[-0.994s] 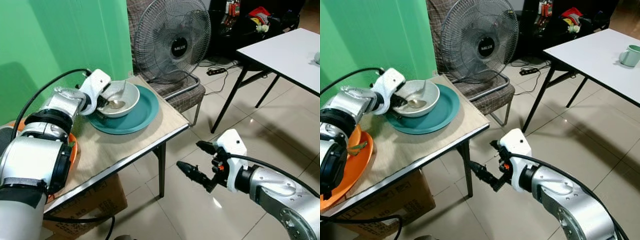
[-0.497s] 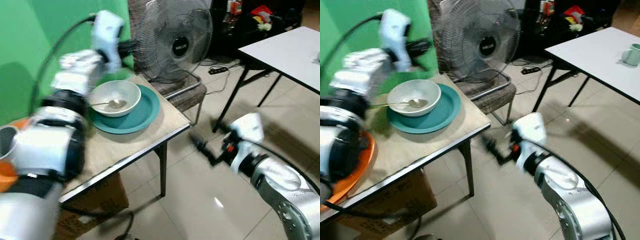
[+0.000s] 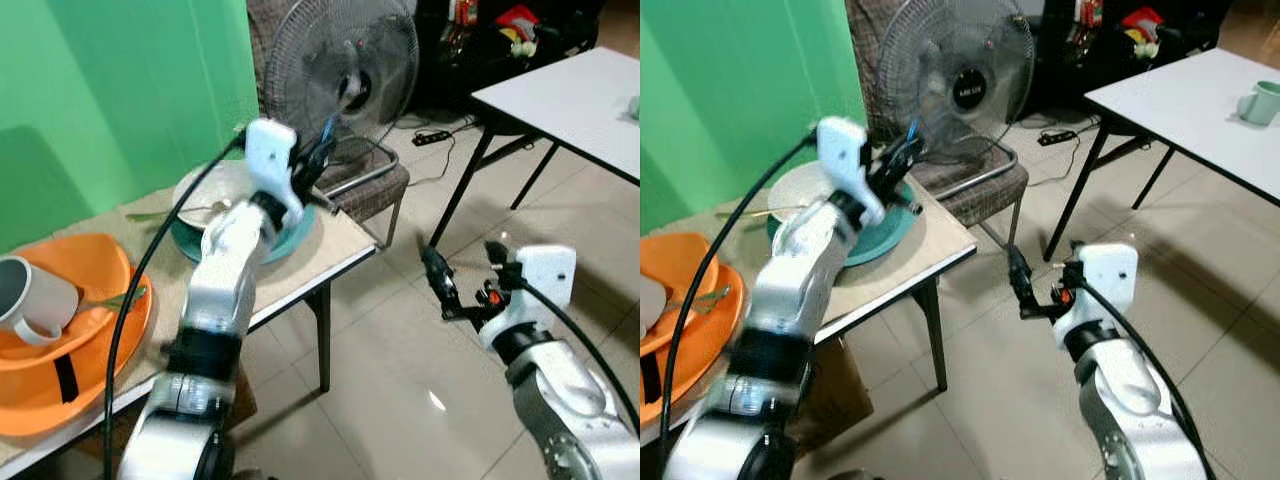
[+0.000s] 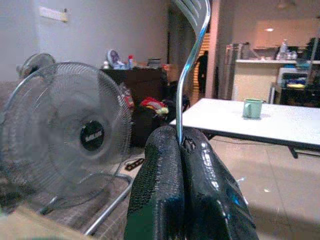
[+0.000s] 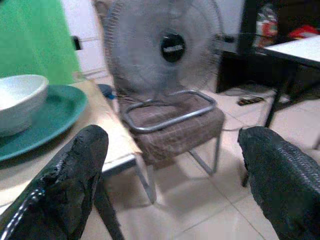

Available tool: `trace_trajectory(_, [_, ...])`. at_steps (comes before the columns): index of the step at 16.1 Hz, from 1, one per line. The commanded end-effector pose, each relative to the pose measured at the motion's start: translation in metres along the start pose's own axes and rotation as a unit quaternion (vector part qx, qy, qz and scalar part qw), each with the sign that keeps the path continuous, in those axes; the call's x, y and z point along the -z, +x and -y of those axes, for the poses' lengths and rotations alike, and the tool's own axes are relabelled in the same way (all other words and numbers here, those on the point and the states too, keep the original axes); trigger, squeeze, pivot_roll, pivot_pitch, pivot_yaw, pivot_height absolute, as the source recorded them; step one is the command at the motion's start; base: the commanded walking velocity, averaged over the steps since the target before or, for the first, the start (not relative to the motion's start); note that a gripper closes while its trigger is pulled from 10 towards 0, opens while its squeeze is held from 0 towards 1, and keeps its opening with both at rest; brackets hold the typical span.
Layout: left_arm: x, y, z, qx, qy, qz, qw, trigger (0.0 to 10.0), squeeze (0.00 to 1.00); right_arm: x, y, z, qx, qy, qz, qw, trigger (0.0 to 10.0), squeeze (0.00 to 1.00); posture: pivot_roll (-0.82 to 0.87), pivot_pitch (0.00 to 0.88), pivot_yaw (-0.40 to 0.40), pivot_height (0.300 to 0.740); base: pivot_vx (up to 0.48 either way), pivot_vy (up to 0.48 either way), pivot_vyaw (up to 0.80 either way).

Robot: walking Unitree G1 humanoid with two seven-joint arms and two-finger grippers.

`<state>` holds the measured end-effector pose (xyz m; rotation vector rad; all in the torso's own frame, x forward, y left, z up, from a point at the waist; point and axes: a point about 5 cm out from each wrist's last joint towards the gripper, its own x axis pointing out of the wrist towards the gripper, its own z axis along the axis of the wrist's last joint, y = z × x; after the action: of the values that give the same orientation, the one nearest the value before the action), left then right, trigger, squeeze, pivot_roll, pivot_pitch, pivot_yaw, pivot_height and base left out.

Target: Setting the table

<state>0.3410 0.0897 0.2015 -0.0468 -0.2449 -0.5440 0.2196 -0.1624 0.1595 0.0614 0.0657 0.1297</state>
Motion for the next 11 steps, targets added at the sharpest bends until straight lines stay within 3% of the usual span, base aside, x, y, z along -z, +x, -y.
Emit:
trace_trajectory(1, [0.002, -0.010, 0.000, -0.017, 0.011, -0.009, 1.000, 3.5, 0.00, -0.001, -0.003, 0.003, 0.027, 0.003, 0.014, 1.000, 10.0, 0.00, -0.08, 0.000, 0.032, 0.740, 0.000, 0.000, 0.00])
trace_trajectory(2, [0.013, -0.021, 0.002, -0.026, 0.020, -0.030, 0.999, 10.0, 0.00, 0.012, -0.002, 0.011, 0.065, 0.005, -0.006, 0.998, 10.0, 0.00, -0.06, 0.000, 0.046, 0.740, 0.000, 0.000, -0.76])
trace_trajectory(4, [0.026, -0.044, 0.002, -0.060, 0.023, -0.089, 0.994, 10.0, 0.00, 0.015, -0.009, 0.012, 0.090, 0.008, -0.011, 0.996, 10.0, 0.00, -0.09, 0.000, 0.078, 0.740, 0.000, 0.000, -0.77])
trace_trajectory(5, [0.025, -0.048, 0.002, -0.068, 0.015, -0.085, 0.994, 10.0, 0.00, 0.013, -0.011, 0.012, 0.095, 0.009, -0.005, 0.995, 10.0, 0.00, -0.09, 0.000, 0.078, 0.740, 0.000, 0.000, -0.77])
trace_trajectory(7, [0.024, -0.059, -0.002, -0.131, 0.052, -0.058, 0.988, 10.0, 0.00, 0.011, -0.017, 0.018, 0.121, -0.003, 0.006, 0.993, 10.0, 0.00, -0.10, 0.000, 0.084, 0.740, 0.000, 0.000, -0.78])
trace_trajectory(9, [0.020, -0.061, -0.005, -0.165, 0.058, -0.040, 0.984, 10.0, 0.00, 0.009, -0.017, 0.020, 0.126, -0.005, 0.014, 0.992, 10.0, 0.00, -0.09, 0.000, 0.082, 0.740, 0.000, 0.000, -0.79])
trace_trajectory(10, [0.020, -0.064, -0.009, -0.203, 0.072, -0.043, 0.976, 10.0, 0.00, 0.010, -0.016, 0.023, 0.134, 0.001, 0.015, 0.991, 10.0, 0.00, -0.09, 0.000, 0.076, 0.740, 0.000, 0.000, -0.79])
trace_trajectory(11, [0.022, -0.066, -0.010, -0.195, 0.075, -0.069, 0.975, 10.0, 0.00, 0.011, -0.015, 0.026, 0.143, 0.007, 0.011, 0.990, 10.0, 0.00, -0.08, 0.000, 0.072, 0.740, 0.000, 0.000, -0.80])
